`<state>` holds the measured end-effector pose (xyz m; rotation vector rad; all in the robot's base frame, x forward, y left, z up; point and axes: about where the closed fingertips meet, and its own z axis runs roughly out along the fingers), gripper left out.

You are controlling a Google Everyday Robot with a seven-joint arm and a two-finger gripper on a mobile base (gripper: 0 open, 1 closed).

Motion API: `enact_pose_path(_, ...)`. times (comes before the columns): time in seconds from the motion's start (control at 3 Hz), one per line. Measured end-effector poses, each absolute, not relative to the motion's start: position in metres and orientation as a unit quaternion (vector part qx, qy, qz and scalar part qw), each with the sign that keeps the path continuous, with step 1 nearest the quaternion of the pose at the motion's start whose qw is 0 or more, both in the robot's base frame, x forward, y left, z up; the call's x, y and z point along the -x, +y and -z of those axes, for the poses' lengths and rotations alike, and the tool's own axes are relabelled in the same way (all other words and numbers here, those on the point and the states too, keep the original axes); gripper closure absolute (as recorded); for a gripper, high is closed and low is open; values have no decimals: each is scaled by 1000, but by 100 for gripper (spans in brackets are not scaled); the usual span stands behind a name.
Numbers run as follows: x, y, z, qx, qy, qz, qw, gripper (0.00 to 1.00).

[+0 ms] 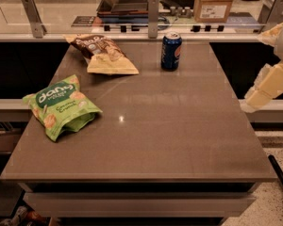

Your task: Move pepsi can near green rice chip bag

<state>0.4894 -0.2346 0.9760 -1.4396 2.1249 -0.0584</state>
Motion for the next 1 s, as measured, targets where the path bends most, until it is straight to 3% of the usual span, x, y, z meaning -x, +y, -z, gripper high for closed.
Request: enact_pose_path(1.0, -582, -252, -974, 445, 761, 31, 472, 0)
